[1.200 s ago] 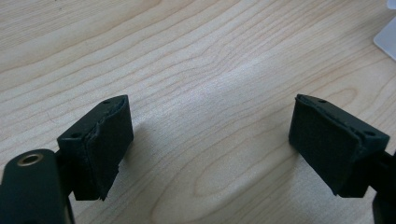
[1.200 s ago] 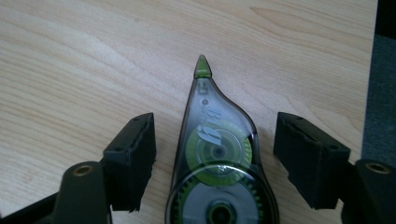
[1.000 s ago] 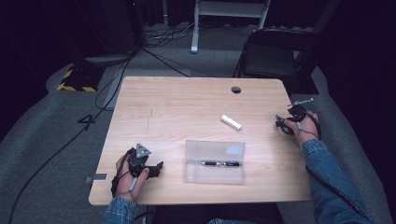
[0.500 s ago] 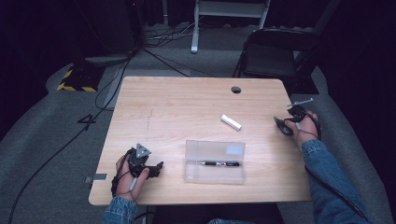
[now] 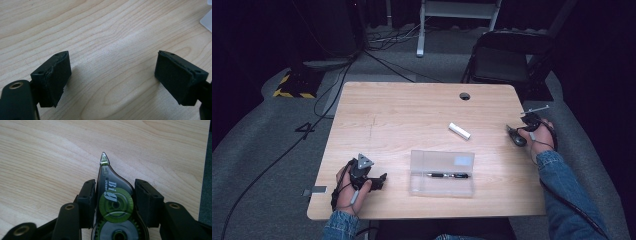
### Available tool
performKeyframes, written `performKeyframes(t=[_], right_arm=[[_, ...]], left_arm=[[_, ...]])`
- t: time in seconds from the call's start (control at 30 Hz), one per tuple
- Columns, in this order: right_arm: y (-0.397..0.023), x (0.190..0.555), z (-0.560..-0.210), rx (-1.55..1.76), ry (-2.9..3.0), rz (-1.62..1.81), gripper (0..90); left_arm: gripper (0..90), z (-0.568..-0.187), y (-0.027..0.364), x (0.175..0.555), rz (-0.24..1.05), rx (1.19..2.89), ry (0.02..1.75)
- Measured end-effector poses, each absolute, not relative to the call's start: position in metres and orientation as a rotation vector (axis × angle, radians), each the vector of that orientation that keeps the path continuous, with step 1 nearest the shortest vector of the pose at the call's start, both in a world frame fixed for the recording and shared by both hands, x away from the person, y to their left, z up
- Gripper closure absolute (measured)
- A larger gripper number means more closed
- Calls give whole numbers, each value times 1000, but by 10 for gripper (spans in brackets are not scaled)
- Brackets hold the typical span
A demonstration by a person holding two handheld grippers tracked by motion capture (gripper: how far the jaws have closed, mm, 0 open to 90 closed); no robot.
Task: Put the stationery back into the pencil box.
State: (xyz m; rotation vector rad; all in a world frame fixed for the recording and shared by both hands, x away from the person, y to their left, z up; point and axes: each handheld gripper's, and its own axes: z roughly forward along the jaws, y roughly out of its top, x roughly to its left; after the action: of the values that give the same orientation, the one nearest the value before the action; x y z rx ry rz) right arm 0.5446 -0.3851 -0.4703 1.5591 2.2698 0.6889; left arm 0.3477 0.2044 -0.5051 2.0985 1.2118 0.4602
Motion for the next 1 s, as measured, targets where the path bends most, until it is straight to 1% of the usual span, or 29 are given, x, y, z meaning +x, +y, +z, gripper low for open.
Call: performKeyframes(t=[0.2, 0.37, 0.7, 1.0], right_arm=[[-382, 539, -459, 1533, 2272, 720, 535], [-374, 526, -440, 1467, 2277, 786, 535], [-355, 495, -414, 1363, 2308, 901, 535], [-328, 458, -387, 1232, 2353, 1030, 535]], left_arm=[[134, -505, 205, 348, 460, 2106, 1207], [130, -505, 204, 349, 456, 2107, 1212], [126, -505, 205, 350, 459, 2112, 1204], [126, -505, 205, 350, 459, 2112, 1204]])
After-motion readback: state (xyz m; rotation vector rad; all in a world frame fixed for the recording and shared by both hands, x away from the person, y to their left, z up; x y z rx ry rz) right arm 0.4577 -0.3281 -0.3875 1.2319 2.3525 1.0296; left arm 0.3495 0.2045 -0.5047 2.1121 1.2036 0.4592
